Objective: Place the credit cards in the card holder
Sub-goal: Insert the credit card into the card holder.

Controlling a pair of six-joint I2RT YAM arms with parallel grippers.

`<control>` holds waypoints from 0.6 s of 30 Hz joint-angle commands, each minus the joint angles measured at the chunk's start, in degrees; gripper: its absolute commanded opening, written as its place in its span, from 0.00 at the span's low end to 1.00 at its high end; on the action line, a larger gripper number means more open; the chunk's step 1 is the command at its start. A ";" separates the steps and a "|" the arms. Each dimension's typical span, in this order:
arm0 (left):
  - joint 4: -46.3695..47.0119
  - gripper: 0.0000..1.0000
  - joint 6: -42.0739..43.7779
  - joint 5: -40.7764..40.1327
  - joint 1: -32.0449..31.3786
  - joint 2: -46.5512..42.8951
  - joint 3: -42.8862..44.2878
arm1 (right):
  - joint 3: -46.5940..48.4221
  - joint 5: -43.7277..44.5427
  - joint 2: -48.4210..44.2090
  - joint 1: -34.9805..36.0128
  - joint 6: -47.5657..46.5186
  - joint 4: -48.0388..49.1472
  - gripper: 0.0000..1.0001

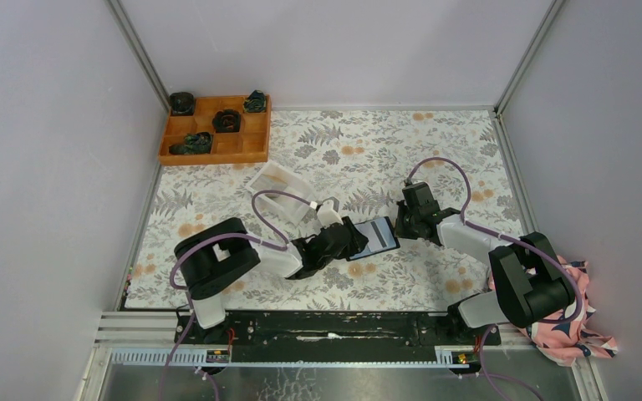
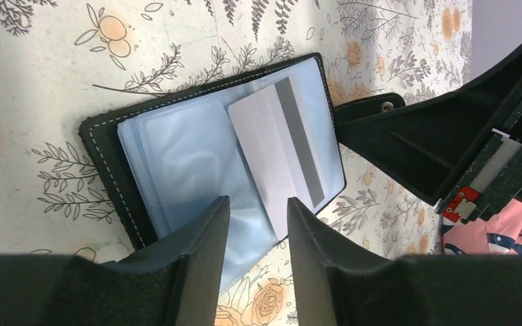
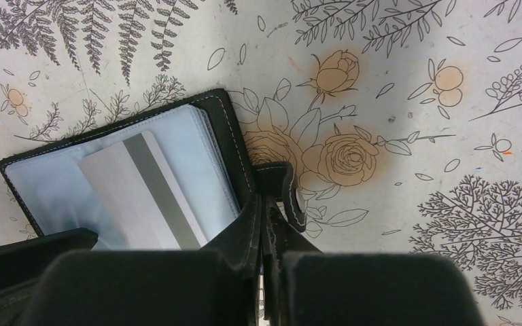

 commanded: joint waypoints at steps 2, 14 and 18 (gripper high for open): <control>-6.81 0.37 6.28 -3.82 -0.03 -0.50 -1.00 | 0.11 -1.39 -0.88 0.00 0.21 -0.41 0.00; -7.17 0.19 16.24 -4.53 -0.82 -0.03 1.62 | 0.16 -1.30 -0.46 0.04 0.19 -0.25 0.00; -7.73 0.11 19.53 -5.14 -1.61 0.65 3.34 | 0.05 -1.30 -0.44 0.02 0.21 -0.13 0.00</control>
